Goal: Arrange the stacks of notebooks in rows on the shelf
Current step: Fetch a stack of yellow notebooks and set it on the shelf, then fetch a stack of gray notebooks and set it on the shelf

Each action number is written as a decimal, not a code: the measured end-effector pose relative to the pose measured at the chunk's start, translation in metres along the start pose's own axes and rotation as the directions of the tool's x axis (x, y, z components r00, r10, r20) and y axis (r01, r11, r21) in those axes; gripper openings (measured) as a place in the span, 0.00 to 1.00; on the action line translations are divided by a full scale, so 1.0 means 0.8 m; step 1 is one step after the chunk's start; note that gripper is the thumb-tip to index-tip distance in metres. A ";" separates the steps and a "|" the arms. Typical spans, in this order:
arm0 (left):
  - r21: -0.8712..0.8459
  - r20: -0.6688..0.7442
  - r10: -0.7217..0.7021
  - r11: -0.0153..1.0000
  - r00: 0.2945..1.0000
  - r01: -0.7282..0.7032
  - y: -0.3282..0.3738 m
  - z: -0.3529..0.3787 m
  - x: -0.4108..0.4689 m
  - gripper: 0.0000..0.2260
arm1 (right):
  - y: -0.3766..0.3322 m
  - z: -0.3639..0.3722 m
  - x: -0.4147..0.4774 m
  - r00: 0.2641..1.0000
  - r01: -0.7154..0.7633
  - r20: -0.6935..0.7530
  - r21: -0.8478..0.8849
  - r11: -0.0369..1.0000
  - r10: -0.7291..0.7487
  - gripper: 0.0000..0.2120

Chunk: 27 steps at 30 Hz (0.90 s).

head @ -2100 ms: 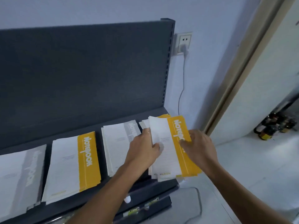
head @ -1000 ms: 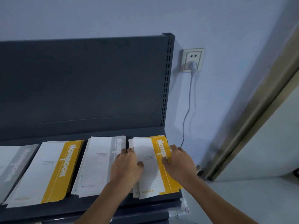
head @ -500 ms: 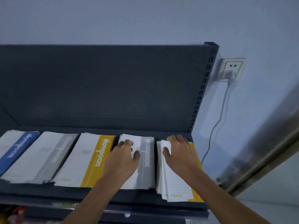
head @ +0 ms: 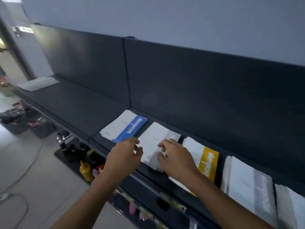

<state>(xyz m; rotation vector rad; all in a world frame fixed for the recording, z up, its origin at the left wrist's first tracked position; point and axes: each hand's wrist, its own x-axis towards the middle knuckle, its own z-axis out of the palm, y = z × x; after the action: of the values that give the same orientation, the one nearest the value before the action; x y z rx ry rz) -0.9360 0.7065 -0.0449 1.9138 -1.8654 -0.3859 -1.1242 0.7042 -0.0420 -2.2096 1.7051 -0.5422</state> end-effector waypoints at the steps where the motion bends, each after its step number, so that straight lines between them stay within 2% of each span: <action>1: 0.004 -0.011 -0.023 1.000 1.000 0.023 -0.031 -0.016 0.006 0.11 | -0.026 0.015 0.019 0.999 0.027 0.022 -0.005 1.000 -0.027 0.13; 8: 0.014 -0.095 -0.126 0.992 0.987 0.128 -0.204 -0.101 0.032 0.12 | -0.177 0.110 0.112 0.986 0.144 0.085 0.028 0.989 -0.146 0.10; 13: 0.005 -0.118 -0.230 0.973 0.966 0.232 -0.289 -0.142 0.042 0.09 | -0.261 0.161 0.166 0.958 0.252 0.135 0.029 0.967 -0.254 0.11; 17: -0.003 -0.188 -0.299 0.953 0.936 0.303 -0.351 -0.173 0.050 0.08 | -0.325 0.191 0.213 0.927 0.337 0.155 0.060 0.939 -0.343 0.10; 21: 0.000 -0.224 -0.333 0.940 0.916 0.342 -0.413 -0.209 0.069 0.08 | -0.384 0.228 0.263 0.898 0.379 0.195 0.107 0.919 -0.393 0.09; 27: 0.003 -0.214 -0.372 0.924 0.903 0.382 -0.513 -0.262 0.151 0.09 | -0.461 0.284 0.364 0.882 0.413 0.182 0.142 0.900 -0.434 0.08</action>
<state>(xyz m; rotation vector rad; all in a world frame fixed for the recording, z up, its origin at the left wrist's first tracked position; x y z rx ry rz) -0.4700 0.6084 -0.0528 2.2532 -1.3769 -0.2469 -0.6373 0.5165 -0.0430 -2.4741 1.0650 -0.4572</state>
